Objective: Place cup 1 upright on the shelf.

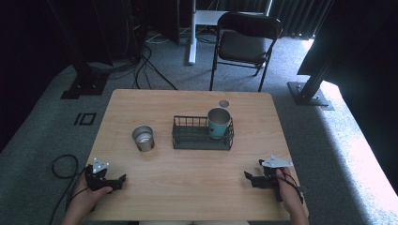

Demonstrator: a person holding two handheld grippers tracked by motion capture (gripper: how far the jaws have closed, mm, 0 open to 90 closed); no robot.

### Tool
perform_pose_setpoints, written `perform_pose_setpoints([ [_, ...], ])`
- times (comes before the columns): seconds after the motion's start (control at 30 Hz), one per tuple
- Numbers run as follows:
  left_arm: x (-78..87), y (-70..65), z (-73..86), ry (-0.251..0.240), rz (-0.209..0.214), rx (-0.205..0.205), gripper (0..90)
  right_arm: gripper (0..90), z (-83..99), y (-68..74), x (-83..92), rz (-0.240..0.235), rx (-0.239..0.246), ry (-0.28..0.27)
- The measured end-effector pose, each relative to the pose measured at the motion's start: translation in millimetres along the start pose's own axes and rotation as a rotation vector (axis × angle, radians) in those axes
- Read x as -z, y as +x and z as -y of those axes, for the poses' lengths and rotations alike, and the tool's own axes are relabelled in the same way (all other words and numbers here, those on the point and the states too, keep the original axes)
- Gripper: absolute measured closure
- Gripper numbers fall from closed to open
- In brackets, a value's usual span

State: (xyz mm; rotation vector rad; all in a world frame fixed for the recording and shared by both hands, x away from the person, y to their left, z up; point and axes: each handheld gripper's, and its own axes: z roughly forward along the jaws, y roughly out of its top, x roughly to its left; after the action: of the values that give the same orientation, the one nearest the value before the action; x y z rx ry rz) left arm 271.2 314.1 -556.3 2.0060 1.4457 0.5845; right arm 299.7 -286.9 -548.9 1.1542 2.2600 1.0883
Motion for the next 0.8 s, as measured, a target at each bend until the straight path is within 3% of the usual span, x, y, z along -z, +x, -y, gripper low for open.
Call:
perform_pose_setpoints([
  [0.1, 0.0, 0.0, 0.0, 0.0, 0.0, 0.0, 0.3, 13.5, 2.7, -3.3, 1.8, 0.018, 0.015, 0.024],
  [0.2, 0.0, 0.0, 0.0, 0.0, 0.0, 0.0, 0.3, 12.7, 4.5, -5.0, 3.7, 0.008, -0.001, 0.034],
  [0.33, 0.0, 0.0, 0.0, 0.0, 0.0, 0.0, 0.4, 12.5, 8.3, -7.7, 6.1, 0.029, -0.01, 0.051],
  [0.43, 0.0, 0.0, 0.0, 0.0, 0.0, 0.0, 0.3, 12.1, 11.9, -8.8, 5.7, 0.017, -0.013, 0.05],
  [0.5, 0.0, 0.0, 0.0, 0.0, 0.0, 0.0, 0.3, 11.8, 14.2, -9.0, 4.2, 0.025, 0.011, 0.07],
  [0.8, 0.0, 0.0, 0.0, 0.0, 0.0, 0.0, 0.3, 10.8, 10.9, -12.0, -0.4, 0.004, 0.006, 0.083],
])
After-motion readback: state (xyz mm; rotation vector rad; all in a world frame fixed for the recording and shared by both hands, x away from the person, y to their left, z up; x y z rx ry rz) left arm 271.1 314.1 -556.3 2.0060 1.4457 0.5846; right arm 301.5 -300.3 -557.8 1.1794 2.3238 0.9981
